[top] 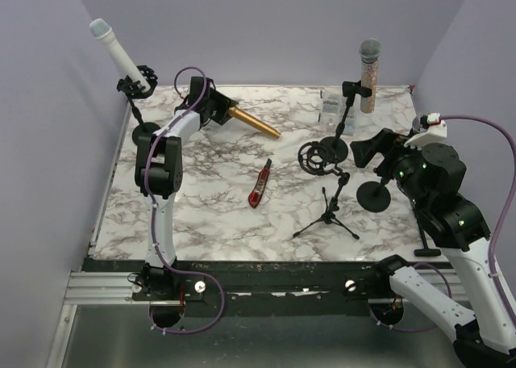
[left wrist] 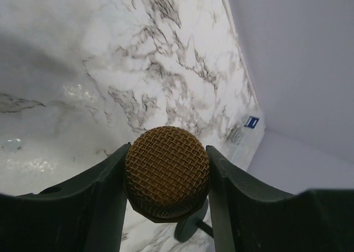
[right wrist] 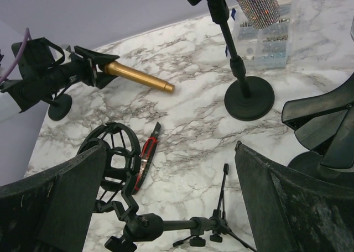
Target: Remove the microphone from the stand
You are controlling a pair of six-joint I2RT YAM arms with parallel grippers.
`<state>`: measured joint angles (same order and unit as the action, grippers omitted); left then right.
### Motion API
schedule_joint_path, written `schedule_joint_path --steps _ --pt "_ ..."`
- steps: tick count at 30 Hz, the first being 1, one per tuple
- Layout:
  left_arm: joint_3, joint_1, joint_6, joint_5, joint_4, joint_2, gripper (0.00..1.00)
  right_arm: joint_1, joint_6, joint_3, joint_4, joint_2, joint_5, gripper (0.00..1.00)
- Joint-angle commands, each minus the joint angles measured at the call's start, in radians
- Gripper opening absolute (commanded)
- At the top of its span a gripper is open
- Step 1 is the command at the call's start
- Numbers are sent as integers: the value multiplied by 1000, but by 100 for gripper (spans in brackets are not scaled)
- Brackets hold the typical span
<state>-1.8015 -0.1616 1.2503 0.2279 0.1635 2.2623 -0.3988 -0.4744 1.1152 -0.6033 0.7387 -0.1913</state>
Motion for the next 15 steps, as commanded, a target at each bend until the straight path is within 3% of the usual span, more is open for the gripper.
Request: schedule_joint_path --steps 1,4,9,11,15 --pt "20 36 253 -52 -190 27 0 4 4 36 -32 0 -2 100" --pt "-26 39 294 -72 -176 64 0 4 6 39 -29 9 -5 100" --pt "-5 45 493 -26 -165 131 0 4 2 44 -23 23 3 100" --pt "22 44 499 -43 -179 119 0 3 1 46 -21 26 5 100" --pt "8 41 442 -122 -12 70 2 3 2 46 -19 33 4 100"
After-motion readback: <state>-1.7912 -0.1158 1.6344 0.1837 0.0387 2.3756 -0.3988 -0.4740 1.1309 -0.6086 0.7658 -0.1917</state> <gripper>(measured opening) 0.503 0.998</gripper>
